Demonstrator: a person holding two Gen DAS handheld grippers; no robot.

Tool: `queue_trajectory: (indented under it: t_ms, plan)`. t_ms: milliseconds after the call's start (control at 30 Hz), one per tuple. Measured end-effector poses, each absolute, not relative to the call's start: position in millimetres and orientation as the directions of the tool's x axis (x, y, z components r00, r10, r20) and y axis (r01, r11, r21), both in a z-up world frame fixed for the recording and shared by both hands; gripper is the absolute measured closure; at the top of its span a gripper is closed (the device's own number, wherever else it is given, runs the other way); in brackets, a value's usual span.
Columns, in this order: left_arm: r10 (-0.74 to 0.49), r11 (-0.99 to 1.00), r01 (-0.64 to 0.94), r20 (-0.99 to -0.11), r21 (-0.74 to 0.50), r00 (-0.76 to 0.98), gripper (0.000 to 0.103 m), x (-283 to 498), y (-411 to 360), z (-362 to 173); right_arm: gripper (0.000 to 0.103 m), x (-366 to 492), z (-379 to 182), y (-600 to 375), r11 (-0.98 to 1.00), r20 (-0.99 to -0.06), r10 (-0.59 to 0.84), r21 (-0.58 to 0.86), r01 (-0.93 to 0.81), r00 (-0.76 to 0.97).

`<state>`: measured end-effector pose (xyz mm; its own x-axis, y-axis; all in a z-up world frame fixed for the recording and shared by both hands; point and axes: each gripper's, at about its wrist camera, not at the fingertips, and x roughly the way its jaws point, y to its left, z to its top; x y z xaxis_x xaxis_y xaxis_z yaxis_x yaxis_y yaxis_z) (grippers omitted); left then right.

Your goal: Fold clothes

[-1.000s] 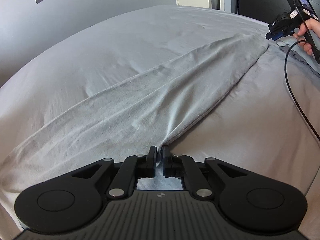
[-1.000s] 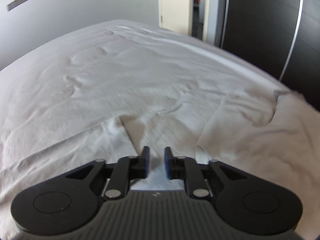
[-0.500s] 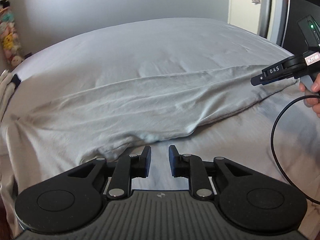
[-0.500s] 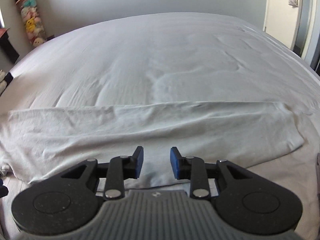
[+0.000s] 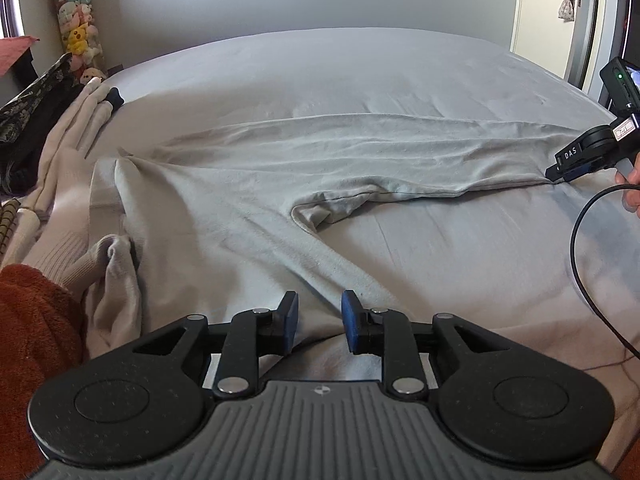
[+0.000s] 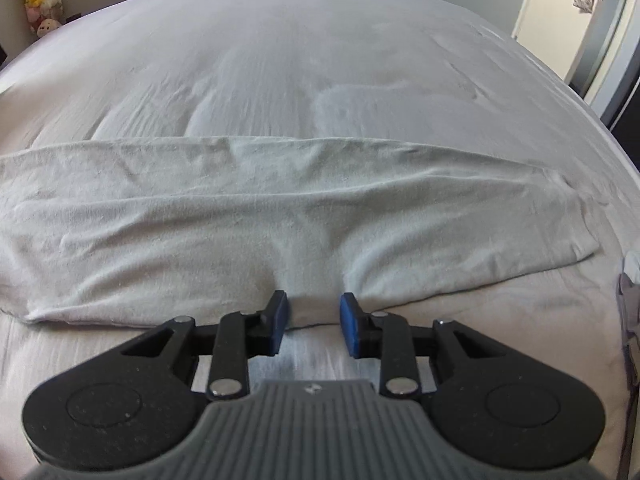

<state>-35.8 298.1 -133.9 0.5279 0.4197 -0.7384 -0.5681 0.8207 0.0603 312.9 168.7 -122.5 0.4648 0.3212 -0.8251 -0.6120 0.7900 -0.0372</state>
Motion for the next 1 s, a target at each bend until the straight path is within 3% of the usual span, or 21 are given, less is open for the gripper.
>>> queue_trajectory:
  t_ms: [200,400,567,767,1000]
  plan:
    - [0.424,0.822,-0.565,-0.745,0.077,0.516,0.067,-62.4,301.3,-126.7,0.07,279.0,-104.5,141.9,0.779,-0.845,0.339,0.005,-0.627,0.414]
    - [0.4,0.839,-0.541,-0.745,0.063,0.534,0.065,-83.5,303.8,-118.4,0.063,243.6,-92.8,93.0,0.789,-0.876,0.341,0.069,-0.611,0.342]
    - [0.318,0.874,-0.485,-0.752,-0.002,0.577,0.065,-100.2,307.3,-105.6,0.06,220.6,-79.9,60.0,0.804,-0.896,0.306,0.063,-0.592,0.321]
    - [0.315,0.93,-0.344,-0.76,0.128,0.569,0.065,-118.1,297.0,-97.5,0.051,206.6,-64.9,41.8,0.8,-0.884,0.331,0.078,-0.594,0.329]
    - [0.357,0.93,-0.265,-0.795,0.254,0.49,0.057,-126.1,293.1,-105.5,0.05,199.6,-81.2,28.5,0.762,-0.905,0.318,0.066,-0.644,0.284]
